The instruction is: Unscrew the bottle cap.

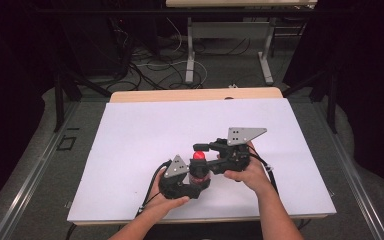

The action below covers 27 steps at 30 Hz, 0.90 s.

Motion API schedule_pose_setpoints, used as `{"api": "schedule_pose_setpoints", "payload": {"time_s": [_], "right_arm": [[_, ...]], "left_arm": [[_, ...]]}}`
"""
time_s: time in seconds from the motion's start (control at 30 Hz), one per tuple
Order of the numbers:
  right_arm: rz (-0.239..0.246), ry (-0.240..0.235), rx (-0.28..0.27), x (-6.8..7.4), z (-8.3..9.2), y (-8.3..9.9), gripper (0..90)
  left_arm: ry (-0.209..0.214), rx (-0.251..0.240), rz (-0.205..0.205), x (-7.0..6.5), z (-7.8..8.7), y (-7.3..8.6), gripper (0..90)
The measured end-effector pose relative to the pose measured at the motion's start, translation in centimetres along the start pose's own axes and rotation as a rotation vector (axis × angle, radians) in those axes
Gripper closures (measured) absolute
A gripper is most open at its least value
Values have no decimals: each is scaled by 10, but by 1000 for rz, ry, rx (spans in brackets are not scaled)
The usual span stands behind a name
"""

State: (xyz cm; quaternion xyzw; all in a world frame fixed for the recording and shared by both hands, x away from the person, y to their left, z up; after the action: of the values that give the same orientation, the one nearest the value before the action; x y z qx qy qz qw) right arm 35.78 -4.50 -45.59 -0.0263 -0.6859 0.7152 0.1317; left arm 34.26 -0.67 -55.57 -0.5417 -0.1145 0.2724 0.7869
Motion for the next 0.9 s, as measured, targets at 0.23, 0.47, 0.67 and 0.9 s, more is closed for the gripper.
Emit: {"api": "schedule_pose_setpoints", "payload": {"time_s": [0.23,0.47,0.67,0.9], "right_arm": [[-6,344,-93,2,1,-16,443],[62,636,-90,10,2,-10,493],[119,709,-37,12,-5,4,600],[133,551,-21,11,-5,1,609]], "left_arm": [[-22,2,-1,2,-1,1,294],[-39,1,-1,2,-2,1,294],[-43,2,4,2,-2,1,294],[-33,-3,0,3,0,0,294]]}}
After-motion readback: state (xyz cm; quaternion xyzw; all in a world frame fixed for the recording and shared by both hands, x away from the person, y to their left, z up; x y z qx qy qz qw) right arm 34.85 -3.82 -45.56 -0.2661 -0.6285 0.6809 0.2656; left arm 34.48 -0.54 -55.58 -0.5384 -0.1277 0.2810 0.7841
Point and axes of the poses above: each handheld gripper's, and its own axes: z roughly backward along the jaws, y roughly out of its underside, x roughly to its left, the point moved 10 cm from there along -z, roughly forward along the jaws, and after that the axes turned 7 degrees about -x, right-handed, at the moved point
